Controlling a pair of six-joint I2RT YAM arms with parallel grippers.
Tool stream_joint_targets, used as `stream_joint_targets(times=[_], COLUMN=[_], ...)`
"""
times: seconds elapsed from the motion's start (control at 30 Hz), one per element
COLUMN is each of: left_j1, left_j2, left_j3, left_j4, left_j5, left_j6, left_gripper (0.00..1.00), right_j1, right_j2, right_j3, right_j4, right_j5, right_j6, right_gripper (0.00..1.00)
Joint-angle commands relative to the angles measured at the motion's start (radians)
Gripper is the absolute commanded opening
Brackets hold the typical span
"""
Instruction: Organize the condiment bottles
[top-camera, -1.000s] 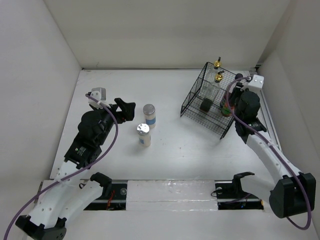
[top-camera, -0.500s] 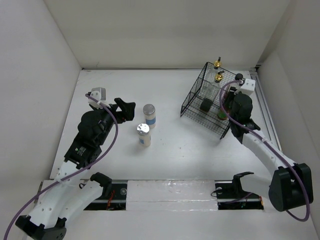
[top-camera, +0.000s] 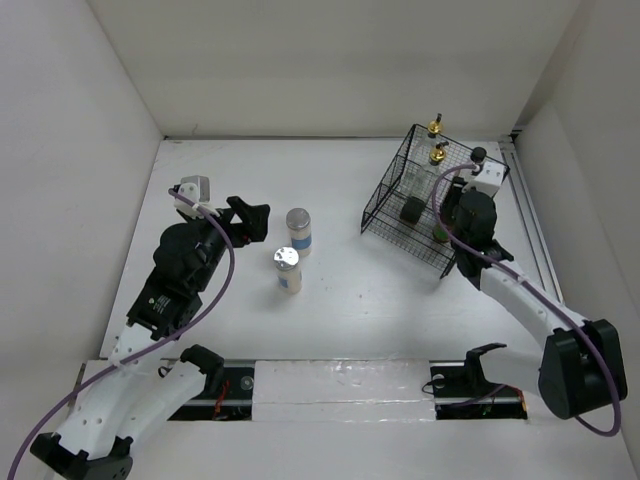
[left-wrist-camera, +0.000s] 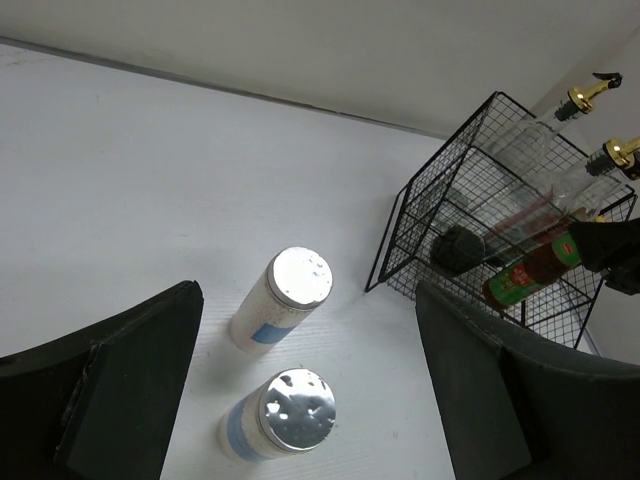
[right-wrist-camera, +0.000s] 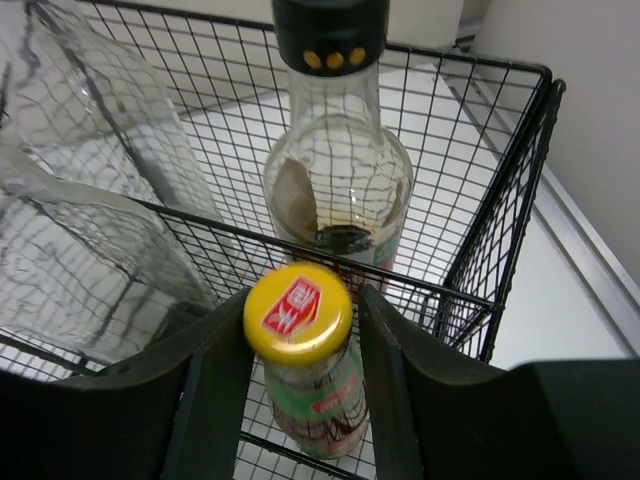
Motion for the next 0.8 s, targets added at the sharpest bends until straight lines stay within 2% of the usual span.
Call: stream_joint_targets(times=[0.0,0.07,0.23,0.47,0.5,0.53,0.57,0.6,0.67,0.73,0.77], left_j1=[0.005,0.005,0.005,0.005,0.005,0.005,0.005,0.005,0.005,0.005,0.005], left_j2=[-0.010,-0.010,-0.010,-0.010,-0.010,-0.010,-0.010,-0.010,-0.019,-0.042,-0.051], left_j3=[0.032,0.032,0.032,0.032,0.032,0.032,0.032,0.032,0.041,0.041,0.030], left_j4=[0.042,0.042,0.042,0.033,0.033,0.033,0.024,0.013,0.002,0.002,0.002], left_j5=[-0.006,-0.006,-0.006,-0.033,-0.034,-0.049,-0.061,-0.093,-0.145,-0.210,-0.225], left_j6=[0.001,0.001,0.001,0.001,0.001,0.001,0.001,0.001,-0.021,-0.036,-0.045], left_gripper=[0.83,0.83,0.83,0.83,0.83,0.83,0.83,0.83,0.83,0.83,0.84], right_j1=[0.020,0.020,0.029,0.056,0.072,0.072,0.087,0.105,0.130,0.203,0.229], right_j2=[-0.042,-0.071,-0.136,-0.219,-0.229,-0.239,-0.239,-0.239,-0.184,-0.130,-0.074], right_j3=[0.021,0.021,0.074,0.140,0.153,0.178,0.192,0.207,0.285,0.334,0.366], right_j4=[0.122,0.105,0.018,-0.082,-0.096,-0.108,-0.118,-0.139,-0.190,-0.248,-0.248], right_j5=[0.042,0.043,0.043,-0.042,-0.068,-0.106,-0.155,-0.269,-0.380,-0.470,-0.491], right_j6=[0.028,0.028,0.028,0.009,0.009,-0.004,-0.005,-0.017,-0.029,-0.040,-0.040], right_gripper=[0.50,0.58,0.69,0.71,0.66,0.53,0.45,0.37,0.23,0.22,0.24])
